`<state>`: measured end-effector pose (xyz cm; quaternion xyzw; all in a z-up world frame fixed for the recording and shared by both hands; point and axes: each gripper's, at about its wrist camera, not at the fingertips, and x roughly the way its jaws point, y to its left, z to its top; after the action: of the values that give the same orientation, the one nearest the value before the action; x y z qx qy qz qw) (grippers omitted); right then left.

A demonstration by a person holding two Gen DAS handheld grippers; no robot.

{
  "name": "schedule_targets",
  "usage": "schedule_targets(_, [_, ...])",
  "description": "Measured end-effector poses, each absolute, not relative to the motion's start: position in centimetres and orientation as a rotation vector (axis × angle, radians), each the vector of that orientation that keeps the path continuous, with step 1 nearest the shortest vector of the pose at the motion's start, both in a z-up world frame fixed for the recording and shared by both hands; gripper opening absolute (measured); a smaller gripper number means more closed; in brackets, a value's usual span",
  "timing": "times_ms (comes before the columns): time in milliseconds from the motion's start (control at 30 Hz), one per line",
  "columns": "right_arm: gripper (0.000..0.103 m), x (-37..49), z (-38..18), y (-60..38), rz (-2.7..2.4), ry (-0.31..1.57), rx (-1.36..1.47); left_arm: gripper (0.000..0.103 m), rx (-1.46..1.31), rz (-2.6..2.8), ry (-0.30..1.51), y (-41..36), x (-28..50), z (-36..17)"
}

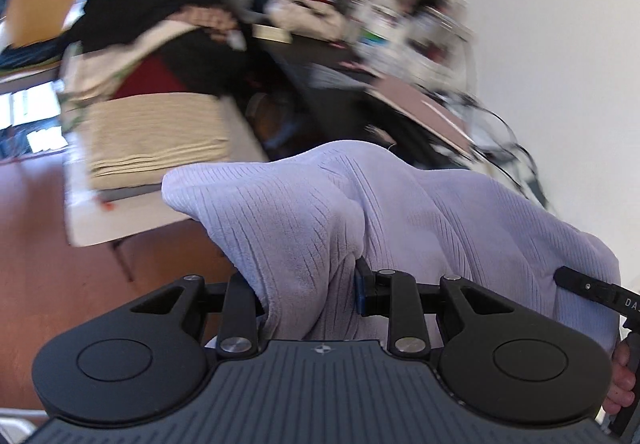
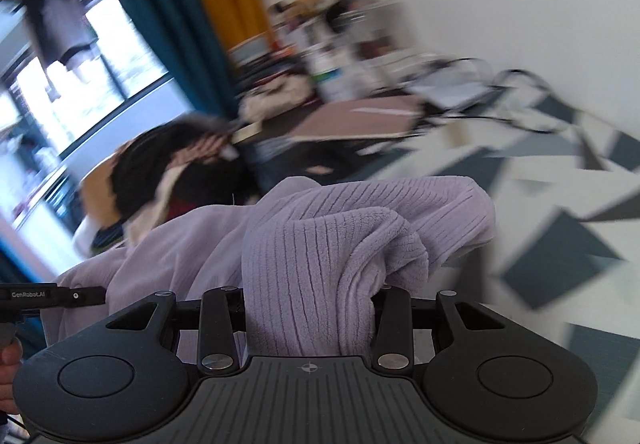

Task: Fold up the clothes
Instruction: 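Lift the folded robe with both grippers and carry it toward the yellow armchair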

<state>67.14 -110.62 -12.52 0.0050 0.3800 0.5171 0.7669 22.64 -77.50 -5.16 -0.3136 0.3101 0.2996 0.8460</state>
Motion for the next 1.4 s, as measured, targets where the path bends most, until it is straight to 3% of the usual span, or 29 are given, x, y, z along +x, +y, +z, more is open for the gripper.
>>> schedule_targets(233, [0.035, 57.5, -11.6, -98.0, 1.277, 0.848, -0.099, 0.029, -0.750, 0.801, 0.593, -70.2, 9.5, -5.7])
schedule_targets(733, [0.035, 35.0, -11.5, -73.6, 1.609, 0.885, -0.218, 0.029, -0.801, 1.128, 0.529, -58.0, -9.6, -5.9])
schedule_targets(1033, [0.035, 27.7, -11.7, -62.9, 1.742, 0.917, -0.307, 0.029, -0.885, 1.260, 0.489, -50.8, -14.8, -7.6])
schedule_targets(1400, [0.035, 26.0, -13.6, -46.2, 1.836, 0.969, -0.356, 0.029, -0.903, 1.364, 0.536, -37.4, -13.6, -8.2])
